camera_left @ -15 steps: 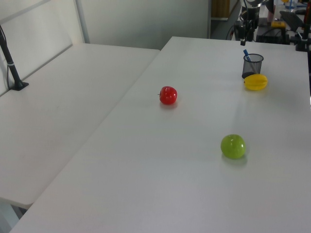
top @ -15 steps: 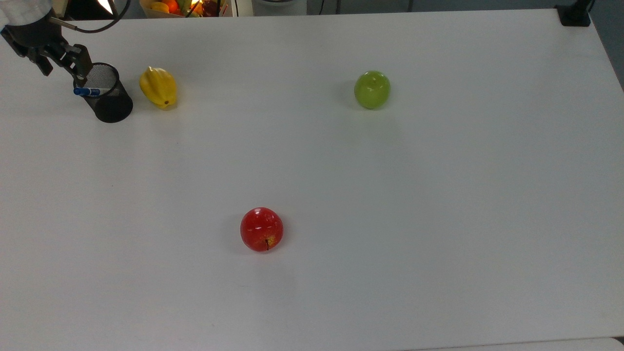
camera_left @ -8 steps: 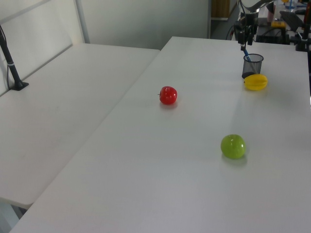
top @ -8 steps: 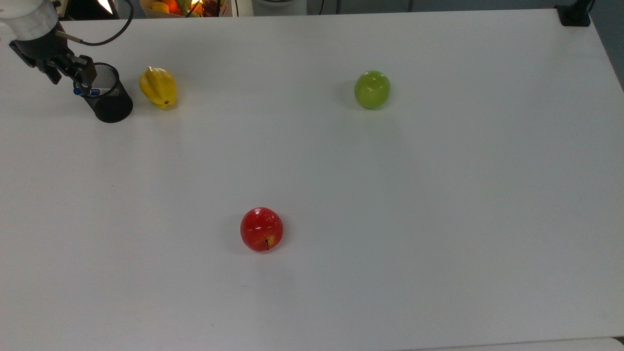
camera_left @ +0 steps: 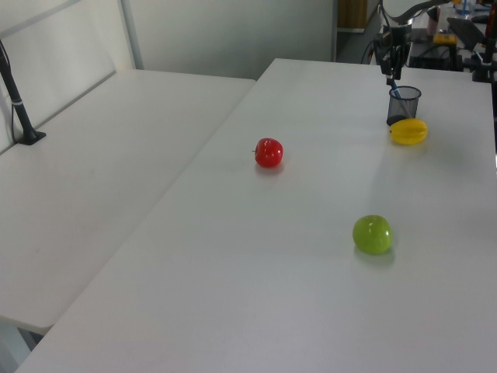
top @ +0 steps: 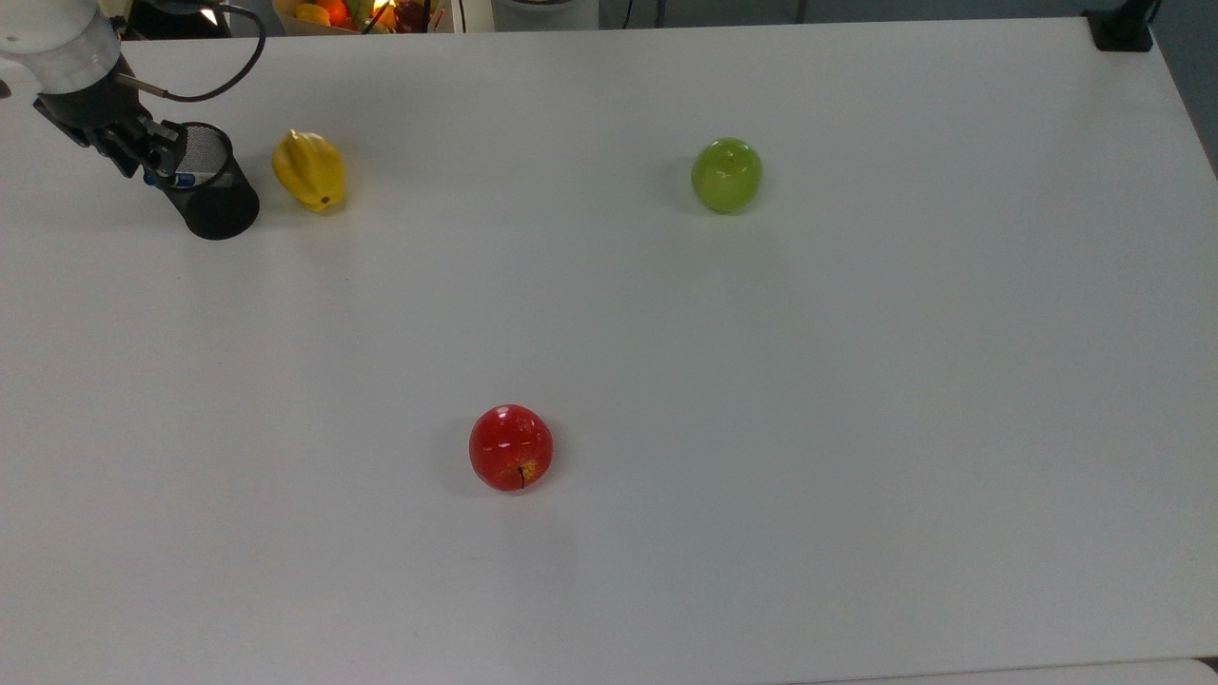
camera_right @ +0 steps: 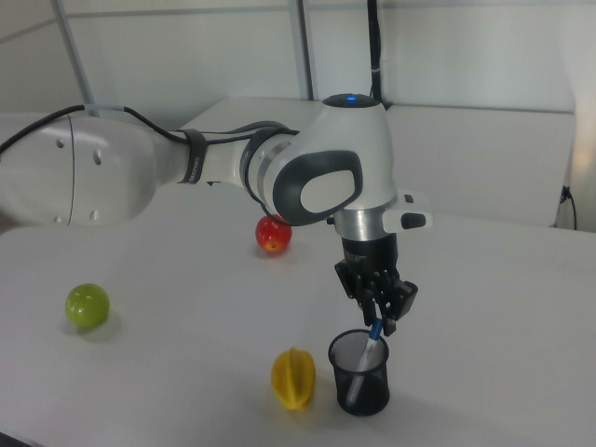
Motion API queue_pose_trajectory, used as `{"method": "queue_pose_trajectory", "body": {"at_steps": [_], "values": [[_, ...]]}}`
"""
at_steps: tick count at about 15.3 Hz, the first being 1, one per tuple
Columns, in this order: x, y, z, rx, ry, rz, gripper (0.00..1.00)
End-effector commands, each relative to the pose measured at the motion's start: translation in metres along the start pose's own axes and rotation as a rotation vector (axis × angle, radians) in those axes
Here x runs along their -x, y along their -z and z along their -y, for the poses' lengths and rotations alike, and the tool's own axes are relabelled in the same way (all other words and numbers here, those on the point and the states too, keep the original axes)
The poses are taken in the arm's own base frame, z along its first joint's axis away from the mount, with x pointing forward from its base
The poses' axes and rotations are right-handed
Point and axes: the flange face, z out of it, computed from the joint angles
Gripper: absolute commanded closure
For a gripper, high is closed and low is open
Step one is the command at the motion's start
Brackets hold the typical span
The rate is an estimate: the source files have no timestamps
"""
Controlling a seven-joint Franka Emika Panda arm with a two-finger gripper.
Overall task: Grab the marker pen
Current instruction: 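Lower the gripper and grasp the white marker in the cup, then lift the marker up out of the pen cup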
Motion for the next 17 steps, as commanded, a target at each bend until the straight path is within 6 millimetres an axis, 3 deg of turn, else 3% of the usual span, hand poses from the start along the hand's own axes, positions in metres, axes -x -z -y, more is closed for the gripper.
{"method": "queue_pose_trajectory", "body": {"at_steps": [1, 8, 12, 16, 17], "values": [[-0.003, 0.002, 0.004, -0.018, 0.02, -0.018, 0.66], [-0.003, 0.008, 0.009, -0.023, 0.023, -0.022, 0.92], [0.002, 0.035, 0.001, -0.025, 0.014, -0.06, 0.97], [0.012, 0.078, -0.004, -0.052, -0.007, -0.134, 0.97], [0.018, 0.097, -0.003, -0.072, -0.012, -0.155, 0.97]]}}
